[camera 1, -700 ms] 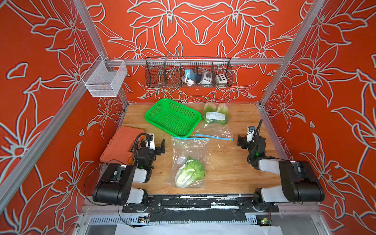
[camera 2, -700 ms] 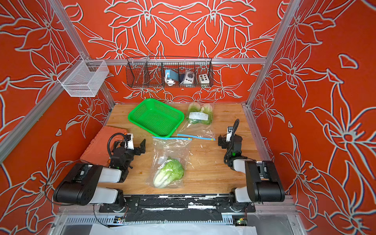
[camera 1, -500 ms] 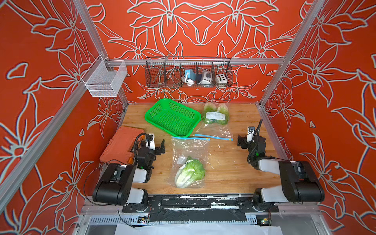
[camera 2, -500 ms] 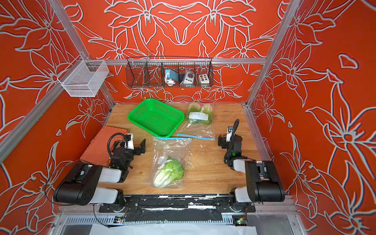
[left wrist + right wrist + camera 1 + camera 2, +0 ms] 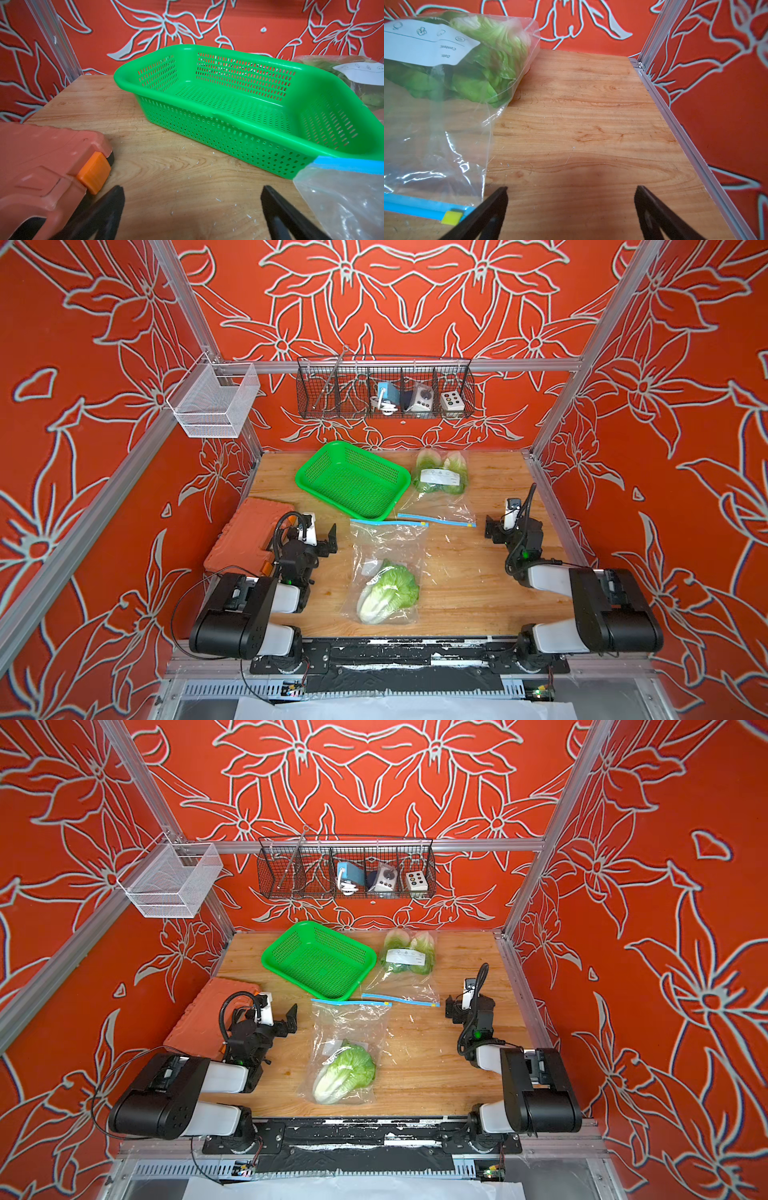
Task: Open the zip-top bag and take out the chinese cabbages
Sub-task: Adjust the zipper food storage bag at the center of the board.
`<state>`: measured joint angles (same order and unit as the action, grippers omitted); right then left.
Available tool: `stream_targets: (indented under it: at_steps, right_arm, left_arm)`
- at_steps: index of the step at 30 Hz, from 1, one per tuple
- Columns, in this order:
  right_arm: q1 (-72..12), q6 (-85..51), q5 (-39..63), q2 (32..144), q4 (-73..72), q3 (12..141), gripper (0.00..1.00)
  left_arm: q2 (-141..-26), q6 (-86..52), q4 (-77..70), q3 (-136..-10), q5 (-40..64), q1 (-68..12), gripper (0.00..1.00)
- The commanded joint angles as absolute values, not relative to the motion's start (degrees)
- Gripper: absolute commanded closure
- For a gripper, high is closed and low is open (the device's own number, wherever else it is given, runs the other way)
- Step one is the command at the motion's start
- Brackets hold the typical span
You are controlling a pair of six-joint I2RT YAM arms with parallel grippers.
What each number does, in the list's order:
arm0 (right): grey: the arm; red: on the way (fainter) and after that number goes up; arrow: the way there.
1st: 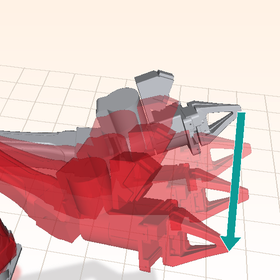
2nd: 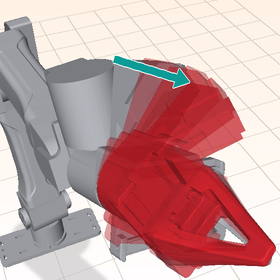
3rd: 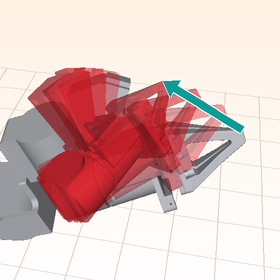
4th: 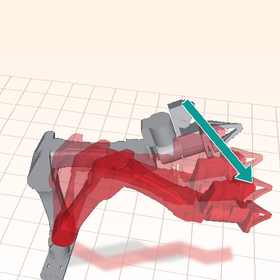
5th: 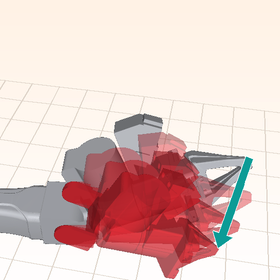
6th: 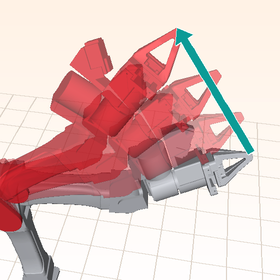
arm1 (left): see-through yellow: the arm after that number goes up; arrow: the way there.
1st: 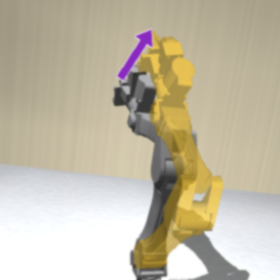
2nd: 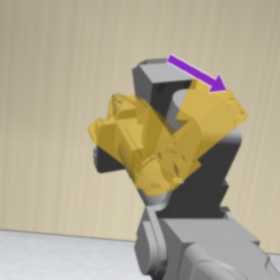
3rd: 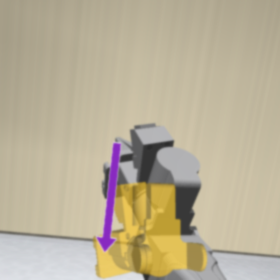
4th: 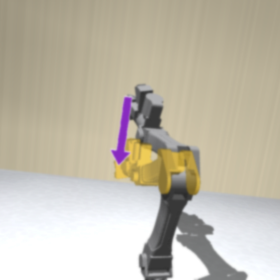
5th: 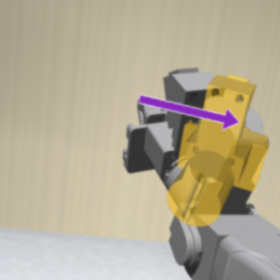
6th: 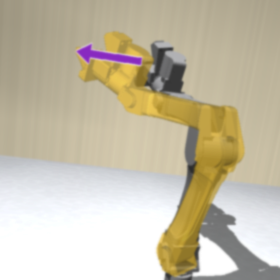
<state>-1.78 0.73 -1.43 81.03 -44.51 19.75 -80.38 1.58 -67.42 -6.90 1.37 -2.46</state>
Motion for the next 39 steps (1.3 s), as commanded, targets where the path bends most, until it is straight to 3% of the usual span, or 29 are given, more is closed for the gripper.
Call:
stream_targets:
  at_steps: [1,5,8,11,16,24,34,39]
  right_arm:
    - [-1.52,1.45,-1.35,80.82,-44.47,19.05,0.03]
    - [-1.58,0.44,-3.47,76.72,-42.36,18.6,0.02]
    - [-1.58,-3.74,-9.22,68.76,-27.19,22.45,0.03]
    - [-1.58,-5.82,-9.7,64.06,-23.27,22.74,0.03]
    - [-1.66,-19.51,-9.09,57.66,-13.39,25.49,0.02]
    - [-1.67,-29.28,14.02,56.41,-5.74,30.61,0.02]
    - [-1.67,-39.99,27.26,69.53,-12.63,29.93,0.04]
    - [-1.76,-45.19,29.97,76.16,-18.37,29.66,0.06]
  left_arm:
    - [-80.21,1.18,-68.8,-7.14,0.12,-1.89,0.01]
    - [-75.31,1.51,-63.6,-7.88,-0.04,-2.26,0.01]
    - [-67.69,-2.83,-54.08,-8.64,-7.57,-3.53,0.01]
    - [-60.35,-7.22,-48.43,-7.78,-13.5,-4.66,0.01]
    - [-51.66,-7.58,-40.78,-9.28,-13.78,-8.75,0.01]
    - [-53.98,-20.67,-27.01,-17.09,5.09,-10.62,0.01]
    - [-66.83,-27.18,-34.44,-18.22,22.14,-10.64,0.01]
    - [-72.32,-29.74,-40.58,-18.52,26.89,-11.04,0.17]
